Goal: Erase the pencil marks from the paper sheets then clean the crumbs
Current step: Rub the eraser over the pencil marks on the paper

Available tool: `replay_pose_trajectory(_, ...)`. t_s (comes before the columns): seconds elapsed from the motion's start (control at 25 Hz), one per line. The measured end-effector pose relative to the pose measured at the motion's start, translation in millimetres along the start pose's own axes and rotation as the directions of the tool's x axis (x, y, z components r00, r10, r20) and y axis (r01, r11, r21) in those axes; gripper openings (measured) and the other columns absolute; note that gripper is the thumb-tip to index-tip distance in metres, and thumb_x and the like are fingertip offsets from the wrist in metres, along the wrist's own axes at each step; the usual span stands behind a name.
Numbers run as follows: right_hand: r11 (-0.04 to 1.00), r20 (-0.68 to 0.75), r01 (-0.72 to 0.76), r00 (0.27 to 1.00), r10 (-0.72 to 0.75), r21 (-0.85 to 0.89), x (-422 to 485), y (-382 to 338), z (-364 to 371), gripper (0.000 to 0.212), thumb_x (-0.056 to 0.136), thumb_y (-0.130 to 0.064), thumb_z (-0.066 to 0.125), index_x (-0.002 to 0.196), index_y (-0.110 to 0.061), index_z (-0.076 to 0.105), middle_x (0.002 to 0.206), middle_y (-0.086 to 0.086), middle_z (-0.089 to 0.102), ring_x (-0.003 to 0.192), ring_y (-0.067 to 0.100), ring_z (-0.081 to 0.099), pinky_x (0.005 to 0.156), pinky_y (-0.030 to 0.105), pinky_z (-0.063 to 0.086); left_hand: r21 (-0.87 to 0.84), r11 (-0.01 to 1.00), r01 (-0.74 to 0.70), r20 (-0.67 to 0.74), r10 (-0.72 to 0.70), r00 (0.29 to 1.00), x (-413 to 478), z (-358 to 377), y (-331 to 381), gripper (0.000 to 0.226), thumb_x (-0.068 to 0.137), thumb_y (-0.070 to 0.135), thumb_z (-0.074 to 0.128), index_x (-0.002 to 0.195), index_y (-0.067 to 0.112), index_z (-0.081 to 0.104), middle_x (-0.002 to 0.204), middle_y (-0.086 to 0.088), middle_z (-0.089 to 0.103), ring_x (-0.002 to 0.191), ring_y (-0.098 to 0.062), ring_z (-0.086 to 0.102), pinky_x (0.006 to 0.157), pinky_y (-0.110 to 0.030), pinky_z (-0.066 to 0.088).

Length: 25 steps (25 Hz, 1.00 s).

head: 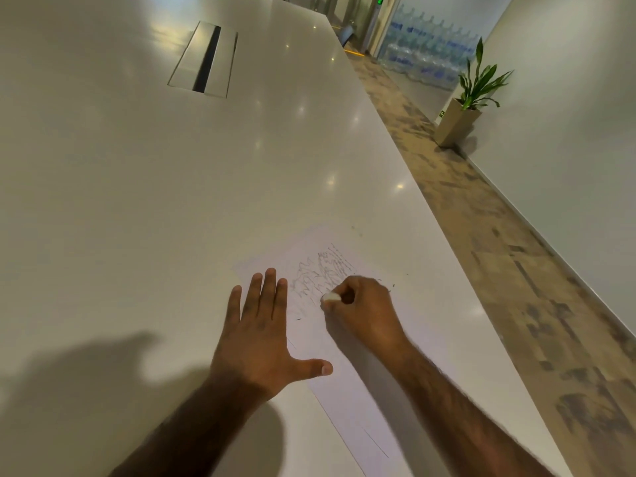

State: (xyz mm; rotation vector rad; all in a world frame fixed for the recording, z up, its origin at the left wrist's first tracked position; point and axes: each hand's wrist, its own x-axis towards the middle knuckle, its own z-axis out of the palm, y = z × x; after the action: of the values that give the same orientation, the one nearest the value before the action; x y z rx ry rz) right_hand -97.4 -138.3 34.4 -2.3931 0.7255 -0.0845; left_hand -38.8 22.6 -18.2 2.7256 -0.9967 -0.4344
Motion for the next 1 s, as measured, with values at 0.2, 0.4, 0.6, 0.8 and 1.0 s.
replay_pose_trajectory(0.2, 0.996, 0.04, 0.083, 0.996, -0.081, -0.039, -4.4, -5.8, 10.0, 0.015, 0.09, -0.028, 0.075, 0.078, -0.027, 0.066, 0.076, -0.017, 0.066, 0.069, 0.001, 0.064, 0.058, 0.008, 0.044, 0.02, 1.0, -0.005, -0.01, 0.006, 1.0, -2.0, 0.0, -0.1, 0.138, 0.043, 0.109, -0.008, 0.137, 0.017, -0.052, 0.156, -0.007, -0.051, 0.148, -0.027, -0.042, 0.124, -0.055, -0.02)
replay_pose_trajectory(0.4, 0.995, 0.052, 0.097, 0.994, -0.094, -0.04, -1.9, -9.5, 9.5, 0.019, 0.091, -0.028, 0.075, 0.076, -0.031, 0.063, 0.074, -0.02, 0.063, 0.068, -0.002, 0.063, 0.057, 0.006, 0.044, 0.028, 1.0, -0.013, -0.019, 0.013, 1.0, -1.9, 1.2, -1.9, 0.141, 0.043, 0.108, -0.009, 0.142, 0.016, -0.049, 0.153, -0.007, -0.053, 0.147, -0.028, -0.043, 0.123, -0.055, -0.02)
replay_pose_trajectory(0.6, 0.993, 0.038, 0.101, 0.994, -0.098, -0.063, -4.4, -11.4, 13.1, 0.021, 0.091, -0.027, 0.074, 0.077, -0.032, 0.06, 0.074, -0.02, 0.062, 0.069, 0.0, 0.062, 0.057, 0.007, 0.042, 0.028, 0.999, -0.018, -0.027, 0.018, 0.999, -1.8, 3.3, -3.2, 0.139, 0.045, 0.107, -0.007, 0.143, 0.017, -0.049, 0.152, -0.006, -0.055, 0.143, -0.026, -0.048, 0.121, -0.054, -0.025)
replay_pose_trajectory(0.8, 0.993, 0.008, 0.101, 0.995, -0.101, -0.06, -5.3, -10.2, 12.2, 0.022, 0.091, -0.025, 0.074, 0.078, -0.033, 0.059, 0.074, -0.021, 0.061, 0.068, -0.001, 0.061, 0.057, 0.005, 0.044, 0.005, 1.0, -0.018, -0.028, 0.019, 0.999, -1.9, 5.3, -2.7, 0.142, 0.046, 0.108, -0.003, 0.146, 0.018, -0.045, 0.154, -0.006, -0.053, 0.142, -0.026, -0.049, 0.12, -0.054, -0.026)
replay_pose_trajectory(1.0, 0.997, -0.068, 0.046, 0.996, -0.05, -0.068, 1.6, -10.4, 8.0, 0.014, 0.091, -0.022, 0.069, 0.079, -0.024, 0.062, 0.075, -0.014, 0.064, 0.069, 0.001, 0.061, 0.059, 0.011, 0.043, 0.0, 1.0, -0.009, -0.023, 0.009, 1.0, -2.3, 2.8, -0.7, 0.143, 0.047, 0.109, 0.0, 0.148, 0.017, -0.043, 0.156, -0.006, -0.05, 0.147, -0.026, -0.043, 0.123, -0.054, -0.021)
